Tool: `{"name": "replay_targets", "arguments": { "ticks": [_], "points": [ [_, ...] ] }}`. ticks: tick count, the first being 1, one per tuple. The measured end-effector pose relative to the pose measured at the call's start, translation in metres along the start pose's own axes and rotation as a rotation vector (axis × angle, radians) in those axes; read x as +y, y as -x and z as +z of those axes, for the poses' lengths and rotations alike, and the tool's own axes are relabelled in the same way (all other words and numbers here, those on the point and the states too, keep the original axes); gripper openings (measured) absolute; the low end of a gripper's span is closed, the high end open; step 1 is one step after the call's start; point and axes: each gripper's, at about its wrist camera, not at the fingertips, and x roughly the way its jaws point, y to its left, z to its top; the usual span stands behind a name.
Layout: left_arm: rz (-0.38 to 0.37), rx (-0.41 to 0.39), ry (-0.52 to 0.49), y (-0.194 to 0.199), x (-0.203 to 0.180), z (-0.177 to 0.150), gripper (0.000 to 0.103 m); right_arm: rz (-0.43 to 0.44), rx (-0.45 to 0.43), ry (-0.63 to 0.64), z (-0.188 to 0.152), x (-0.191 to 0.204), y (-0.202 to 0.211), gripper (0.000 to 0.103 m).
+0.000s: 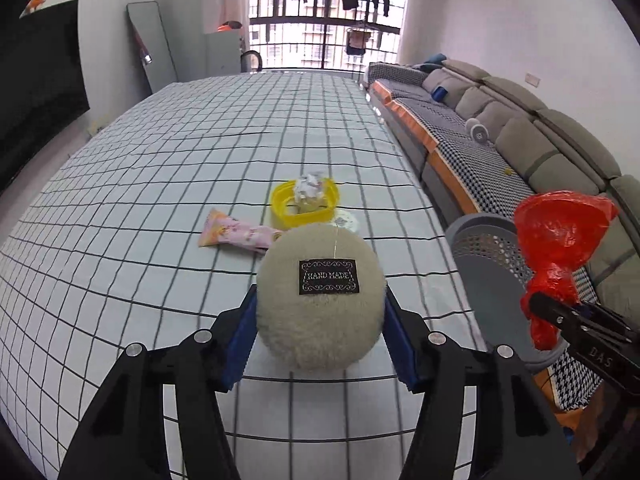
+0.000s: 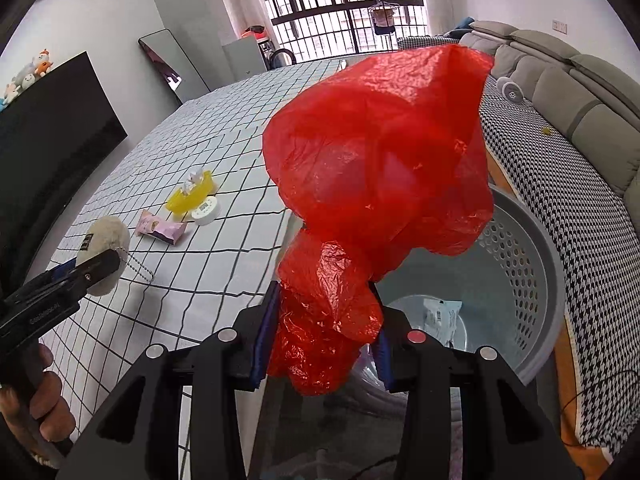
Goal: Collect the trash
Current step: 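Carry the bag and cream ball over the grey basket and open both grippers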
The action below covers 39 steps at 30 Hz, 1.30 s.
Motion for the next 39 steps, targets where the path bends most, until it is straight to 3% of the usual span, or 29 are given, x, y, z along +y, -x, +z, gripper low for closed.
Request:
{"name": "replay_targets", "arguments": {
  "ticks": [9, 19, 28, 39],
  "points": [
    [-0.133, -0.01, -0.117, -0.005, -0.089, 0.009, 0.056, -0.07, -0.005, -0.066, -0.015, -0.057, 0.012, 0.04],
    [-0.189, 0.047, -0.22, -0.041, -0.16, 0.004, 0.056, -0.093, -0.004, -0.139, -0.026, -0.113, 0.013, 0.04],
    [-0.179, 0.077, -0.242, -0.085, -0.189, 0.016, 0.056, -0.079, 0.023, -0.143, -0.017, -0.133, -0.005, 0.04],
    [-0.155, 0.133, -0.215, -0.119, -0.182, 0.016, 0.057, -0.074, 0.07, -0.137, -0.008, -0.133, -0.027, 0.04]
  ]
}}
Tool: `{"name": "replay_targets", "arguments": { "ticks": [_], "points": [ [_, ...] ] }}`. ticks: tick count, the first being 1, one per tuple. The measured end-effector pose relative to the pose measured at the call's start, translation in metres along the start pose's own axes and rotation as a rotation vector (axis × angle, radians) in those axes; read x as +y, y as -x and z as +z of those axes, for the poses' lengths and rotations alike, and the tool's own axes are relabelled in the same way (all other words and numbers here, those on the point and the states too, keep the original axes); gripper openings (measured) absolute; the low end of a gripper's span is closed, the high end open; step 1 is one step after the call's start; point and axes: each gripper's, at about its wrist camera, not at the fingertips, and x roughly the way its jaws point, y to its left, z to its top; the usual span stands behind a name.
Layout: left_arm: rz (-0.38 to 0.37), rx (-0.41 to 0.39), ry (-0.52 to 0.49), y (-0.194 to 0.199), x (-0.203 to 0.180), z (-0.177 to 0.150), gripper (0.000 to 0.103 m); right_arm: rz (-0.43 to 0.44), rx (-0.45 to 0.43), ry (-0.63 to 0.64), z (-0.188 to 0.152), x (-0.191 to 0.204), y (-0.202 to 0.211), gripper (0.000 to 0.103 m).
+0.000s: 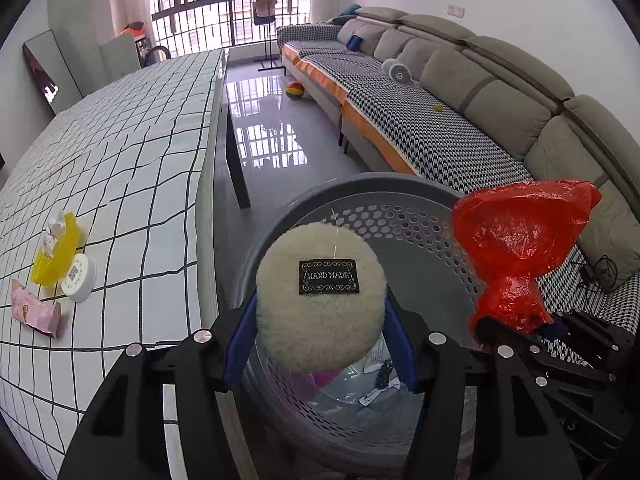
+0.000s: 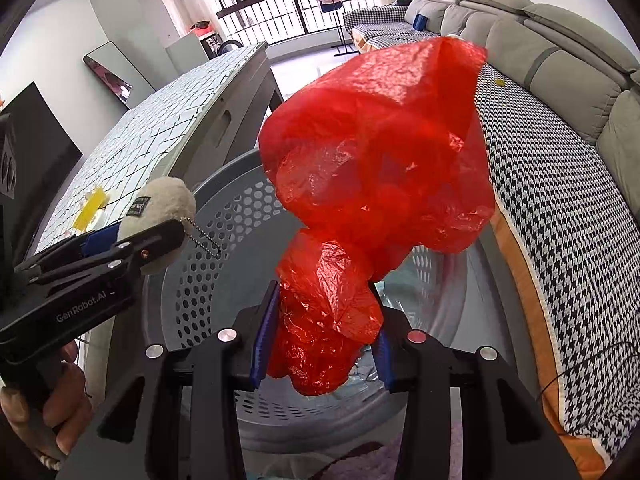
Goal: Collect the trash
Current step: 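Carry the bag and cream ball over the grey basket and open both grippers, then move both tools back from the basket toward the table items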
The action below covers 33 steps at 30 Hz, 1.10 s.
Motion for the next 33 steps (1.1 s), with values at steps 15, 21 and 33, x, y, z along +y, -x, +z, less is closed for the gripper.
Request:
{"name": "replay_targets", "arguments": {
  "ticks": [15, 21, 33],
  "points": [
    [0.002, 0.023, 0.012, -0.005, 0.003, -0.001, 0.061, 0.001, 0.002, 0.008, 0.003, 0.0, -0.011, 0.045],
    [0.003, 0.017, 0.021, -0.003, 0.003, -0.001, 0.068, 0.005, -0.013, 0.006, 0.002, -0.002, -0.007, 0.056],
    [0.004, 0.02, 0.031, -0.003, 0.008, -0.001, 0.069, 0.001, -0.01, -0.003, 0.002, -0.001, -0.007, 0.056]
  ]
}}
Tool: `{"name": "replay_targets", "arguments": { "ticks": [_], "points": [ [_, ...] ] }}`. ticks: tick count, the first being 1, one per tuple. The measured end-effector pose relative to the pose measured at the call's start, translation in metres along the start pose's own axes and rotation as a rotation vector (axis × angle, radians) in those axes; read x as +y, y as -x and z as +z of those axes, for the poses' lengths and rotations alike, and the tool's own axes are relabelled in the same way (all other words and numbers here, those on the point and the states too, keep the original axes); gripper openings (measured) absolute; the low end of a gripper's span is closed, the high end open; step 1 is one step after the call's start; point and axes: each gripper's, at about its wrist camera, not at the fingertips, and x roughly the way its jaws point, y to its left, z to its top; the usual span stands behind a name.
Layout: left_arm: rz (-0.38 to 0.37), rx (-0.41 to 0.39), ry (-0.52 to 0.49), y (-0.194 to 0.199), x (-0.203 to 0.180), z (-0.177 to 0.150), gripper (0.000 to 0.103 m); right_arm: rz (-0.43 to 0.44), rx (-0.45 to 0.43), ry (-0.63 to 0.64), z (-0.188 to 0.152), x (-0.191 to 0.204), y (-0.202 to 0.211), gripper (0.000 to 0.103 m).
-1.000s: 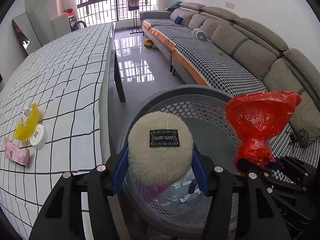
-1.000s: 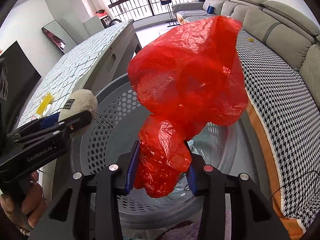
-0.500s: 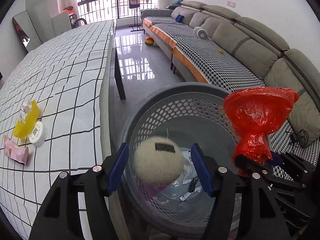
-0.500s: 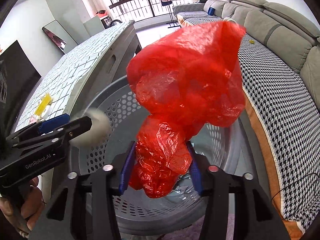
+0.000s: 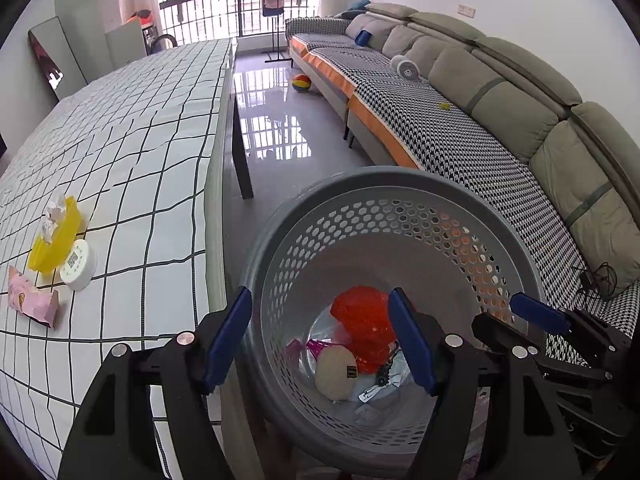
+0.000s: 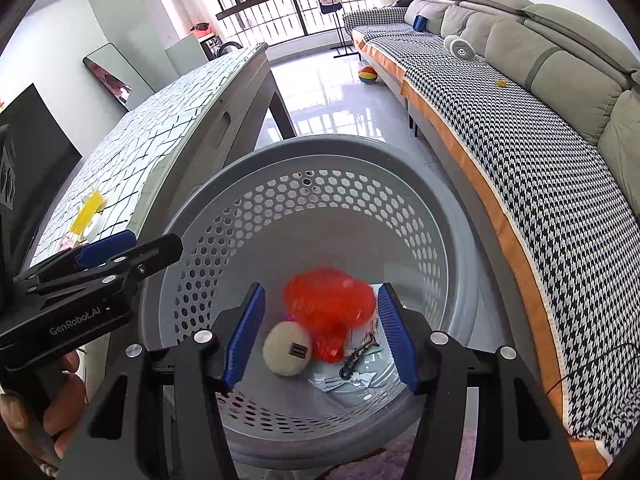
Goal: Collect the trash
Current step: 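Move both tools back from the basket toward the table items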
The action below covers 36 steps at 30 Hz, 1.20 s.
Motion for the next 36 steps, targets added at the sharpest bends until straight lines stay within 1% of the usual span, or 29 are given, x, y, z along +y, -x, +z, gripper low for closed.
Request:
{"name": "replay_targets", "arguments": {
  "ticks": [15, 17, 20, 24, 27, 32, 36],
  "points": [
    [0.012, -0.012, -0.005, 0.004, -0.002, -0.001, 0.07, -0.01, -0.013, -0.01, -0.004, -0.002, 0.008, 0.056],
    [0.014, -0.018, -0.007, 0.006, -0.003, -0.001, 0.072, -0.013, -0.02, -0.01, -0.005, -0.001, 0.012, 0.056],
    [0.015, -0.03, -0.005, 0.009, -0.003, 0.0, 0.075, -0.021, -0.036, -0.011, -0.008, -0.002, 0.02, 0.061],
    [0.016, -0.049, -0.003, 0.015, -0.003, 0.001, 0.077, -0.028, -0.054, -0.011, -0.013, -0.001, 0.032, 0.063],
    [0.01, -0.062, -0.003, 0.024, -0.003, 0.0, 0.078, -0.035, -0.073, -0.01, -0.017, 0.0, 0.043, 0.064],
    [0.014, -0.106, 0.002, 0.048, 0.001, -0.003, 0.087, -0.033, -0.112, -0.015, -0.022, 0.005, 0.061, 0.068],
    [0.024, -0.144, 0.021, 0.072, 0.012, -0.007, 0.091, -0.017, -0.125, -0.005, -0.026, 0.014, 0.071, 0.068]
  ]
}}
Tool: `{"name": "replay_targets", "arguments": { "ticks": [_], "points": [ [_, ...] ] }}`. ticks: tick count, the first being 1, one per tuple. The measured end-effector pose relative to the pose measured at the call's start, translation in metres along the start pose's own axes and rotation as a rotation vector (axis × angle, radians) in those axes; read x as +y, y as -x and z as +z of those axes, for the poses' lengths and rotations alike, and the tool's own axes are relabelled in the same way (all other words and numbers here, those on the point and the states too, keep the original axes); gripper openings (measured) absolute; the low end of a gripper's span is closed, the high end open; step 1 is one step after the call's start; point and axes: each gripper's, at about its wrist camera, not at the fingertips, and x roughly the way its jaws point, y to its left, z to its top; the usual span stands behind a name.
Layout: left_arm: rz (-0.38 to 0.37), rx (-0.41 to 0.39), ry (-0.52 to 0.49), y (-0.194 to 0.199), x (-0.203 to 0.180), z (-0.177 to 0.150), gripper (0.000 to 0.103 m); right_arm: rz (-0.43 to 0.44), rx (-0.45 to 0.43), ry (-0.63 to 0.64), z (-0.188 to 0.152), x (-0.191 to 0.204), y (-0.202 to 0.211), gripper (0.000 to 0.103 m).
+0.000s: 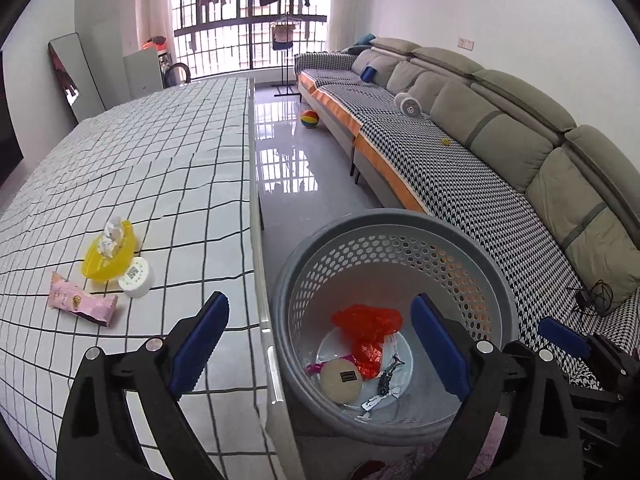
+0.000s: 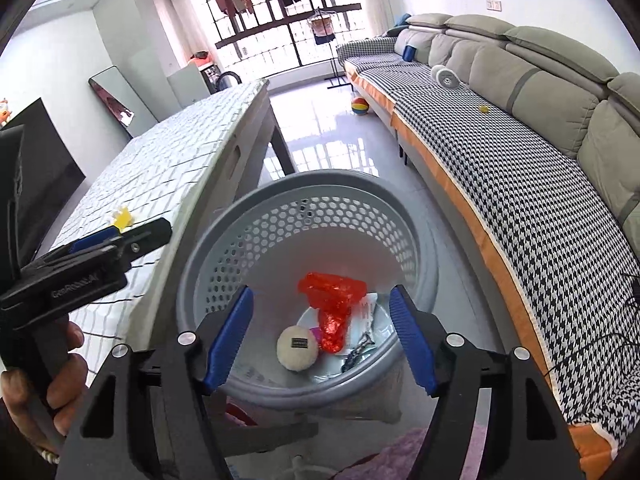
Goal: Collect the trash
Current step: 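Move both tools back from the basket toward the table items, then grasp the white round QR-code lid with the right gripper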
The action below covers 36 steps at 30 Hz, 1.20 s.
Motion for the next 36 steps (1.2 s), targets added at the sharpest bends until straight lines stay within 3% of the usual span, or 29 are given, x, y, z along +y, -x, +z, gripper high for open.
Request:
{"name": "replay_targets", "arguments": {
  "ticks": [9, 17, 26, 36],
  "points": [
    [0.053, -0.07, 0.062, 0.049, 0.044, -0.012, 0.094, 0.07, -0.018, 0.069, -0.003, 0.046, 0.012, 0.07],
    [0.151, -0.073, 0.13, 0.071, 0.103, -0.031, 0.095, 0.135, -0.004, 0.155, 0.007, 0.102, -0.004, 0.07],
    [0.262, -0.043, 0.25, 0.074, 0.183, -0.054, 0.095, 0.207, 0.051, 0.276, 0.016, 0.177, -0.041, 0.07],
    [0.338, -0.045, 0.295, 0.063, 0.229, -0.062, 0.095, 0.175, 0.119, 0.392, 0.032, 0.234, -0.102, 0.07]
  ]
}}
